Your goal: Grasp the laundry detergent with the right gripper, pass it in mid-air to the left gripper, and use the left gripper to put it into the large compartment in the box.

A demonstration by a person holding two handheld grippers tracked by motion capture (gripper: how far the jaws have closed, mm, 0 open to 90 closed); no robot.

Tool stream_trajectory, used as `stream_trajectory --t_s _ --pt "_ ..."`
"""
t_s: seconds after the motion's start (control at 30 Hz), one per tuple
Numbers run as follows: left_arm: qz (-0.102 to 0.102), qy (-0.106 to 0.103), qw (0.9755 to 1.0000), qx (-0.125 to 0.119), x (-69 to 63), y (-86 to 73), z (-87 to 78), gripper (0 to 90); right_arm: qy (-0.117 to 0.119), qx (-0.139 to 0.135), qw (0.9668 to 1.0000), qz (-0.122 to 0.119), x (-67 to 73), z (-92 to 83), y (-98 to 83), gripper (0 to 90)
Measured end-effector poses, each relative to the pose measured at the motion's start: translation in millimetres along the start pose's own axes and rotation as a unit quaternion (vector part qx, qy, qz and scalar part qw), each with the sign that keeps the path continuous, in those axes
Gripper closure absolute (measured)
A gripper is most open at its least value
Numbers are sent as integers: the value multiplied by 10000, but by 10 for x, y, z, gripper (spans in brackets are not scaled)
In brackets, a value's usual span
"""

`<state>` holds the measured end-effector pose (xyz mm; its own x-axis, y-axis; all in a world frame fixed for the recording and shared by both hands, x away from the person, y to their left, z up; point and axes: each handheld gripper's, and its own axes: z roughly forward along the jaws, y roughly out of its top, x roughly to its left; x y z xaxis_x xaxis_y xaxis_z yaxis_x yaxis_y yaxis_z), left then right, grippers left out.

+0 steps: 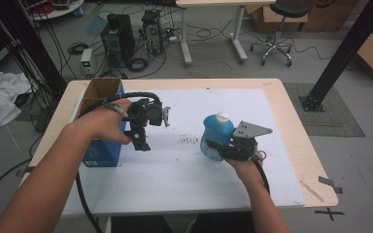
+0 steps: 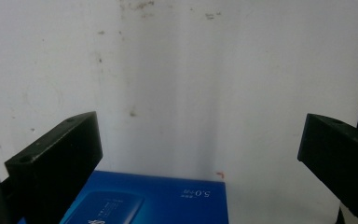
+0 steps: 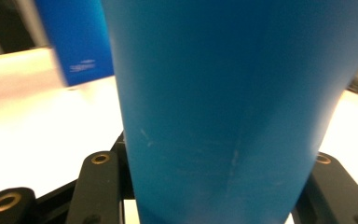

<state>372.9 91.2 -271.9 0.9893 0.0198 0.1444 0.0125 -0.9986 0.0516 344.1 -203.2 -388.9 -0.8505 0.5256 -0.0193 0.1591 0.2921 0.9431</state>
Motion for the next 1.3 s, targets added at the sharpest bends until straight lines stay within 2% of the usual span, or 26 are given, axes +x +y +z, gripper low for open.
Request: stream_trajectory --t_s 0.07,0.17,0.2,0.23,0.27,0.33,0.47,0.5,0.53,0.57,0.67,0.9,1.2,1.3 --pt "6 6 10000 -8 -10 9 -27 1 341 13 9993 -141 -29 -33 55 466" --pt "49 31 10000 -16 -36 41 -76 1 799 114 9957 -456 -40 -53 133 466" --pt "49 31 10000 -16 -36 41 -76 1 799 114 9957 -456 -40 -53 133 466" --pt "61 22 10000 -24 -45 52 -85 1 938 196 9937 -580 -30 -48 165 466" --pt "88 25 10000 -21 -58 68 -97 1 1124 269 9903 -770 -8 -32 200 466" --pt "163 12 9999 7 -98 126 -126 1 1322 332 9864 -918 29 1 227 466" --pt "250 -13 9997 21 -139 189 -148 1 1754 345 9779 -1088 117 102 251 466" --pt "277 -27 9996 35 -152 210 -155 1 1754 345 9779 -1088 117 102 251 466" --pt "327 -46 9995 18 -182 248 -168 1 1937 311 9738 -1148 165 157 257 467" --pt "348 -49 9994 24 -198 268 -177 2 2024 294 9719 -1168 190 185 262 467" --pt "396 -67 9992 29 -229 304 -191 2 2192 230 9679 -1208 249 273 265 466" --pt "493 -97 9987 19 -315 408 -240 2 2395 73 9631 -1226 363 452 238 464" --pt "517 -249 9983 -9 -369 473 -244 1 2485 20 9612 -1201 478 647 229 464" --pt "528 -271 9982 -18 -385 484 -239 1 2481 42 9615 -1182 499 687 227 464"
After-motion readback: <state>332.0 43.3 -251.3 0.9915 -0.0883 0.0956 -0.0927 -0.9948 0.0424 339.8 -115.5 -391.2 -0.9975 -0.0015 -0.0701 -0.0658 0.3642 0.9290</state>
